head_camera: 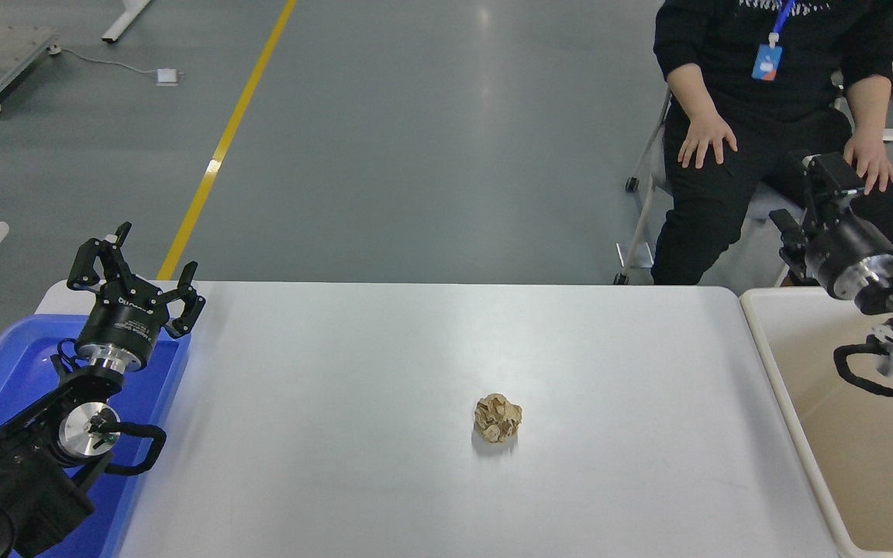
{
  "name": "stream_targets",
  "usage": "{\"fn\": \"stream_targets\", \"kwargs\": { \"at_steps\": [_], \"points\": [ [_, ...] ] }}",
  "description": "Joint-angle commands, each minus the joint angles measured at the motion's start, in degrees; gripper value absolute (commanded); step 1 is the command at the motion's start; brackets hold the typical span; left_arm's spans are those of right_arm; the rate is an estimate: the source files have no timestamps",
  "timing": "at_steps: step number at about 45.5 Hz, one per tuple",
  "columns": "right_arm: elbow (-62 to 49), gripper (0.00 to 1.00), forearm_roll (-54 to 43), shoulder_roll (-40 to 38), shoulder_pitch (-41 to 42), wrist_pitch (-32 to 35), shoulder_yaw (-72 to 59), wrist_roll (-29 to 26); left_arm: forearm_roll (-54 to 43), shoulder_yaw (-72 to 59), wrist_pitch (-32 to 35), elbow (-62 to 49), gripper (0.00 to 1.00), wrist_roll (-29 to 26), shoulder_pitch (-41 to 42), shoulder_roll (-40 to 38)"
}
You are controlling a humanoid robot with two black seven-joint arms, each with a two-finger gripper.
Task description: Clean the table surface
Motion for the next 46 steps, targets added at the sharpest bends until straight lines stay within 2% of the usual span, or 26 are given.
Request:
{"fn": "stream_targets", "kwargs": {
  "at_steps": [1, 9, 20, 31, 37, 46],
  "points": [
    [-1.64, 0.99, -17.09, -0.6, 8.35, 3.64, -11.62, -0.64, 0.0, 0.0, 0.0, 0.0, 1.0, 0.0, 0.0, 0.04],
    [4.06, 0.99, -32.4, -0.6, 14.76, 6.11, -15.4, -0.38, 0.0, 0.0, 0.0, 0.0, 1.0, 0.0, 0.0, -0.05],
    [21.64, 0.99, -43.74, 0.01, 28.03, 9.18, -23.47, -0.29, 0.0, 0.0, 0.0, 0.0, 1.0, 0.0, 0.0, 0.04],
    [23.41, 0.99, -46.04, 13.19, 35.77, 10.15, -35.78, -0.2, 0.0, 0.0, 0.0, 0.0, 1.0, 0.0, 0.0, 0.04],
    [22.53, 0.99, -47.61, 22.86, 36.04, 10.15, -42.46, -0.2, 0.0, 0.0, 0.0, 0.0, 1.0, 0.0, 0.0, -0.05],
    [20.42, 0.99, -49.55, 32.01, 33.76, 10.15, -50.38, -0.2, 0.0, 0.0, 0.0, 0.0, 1.0, 0.0, 0.0, 0.04]
  ]
}}
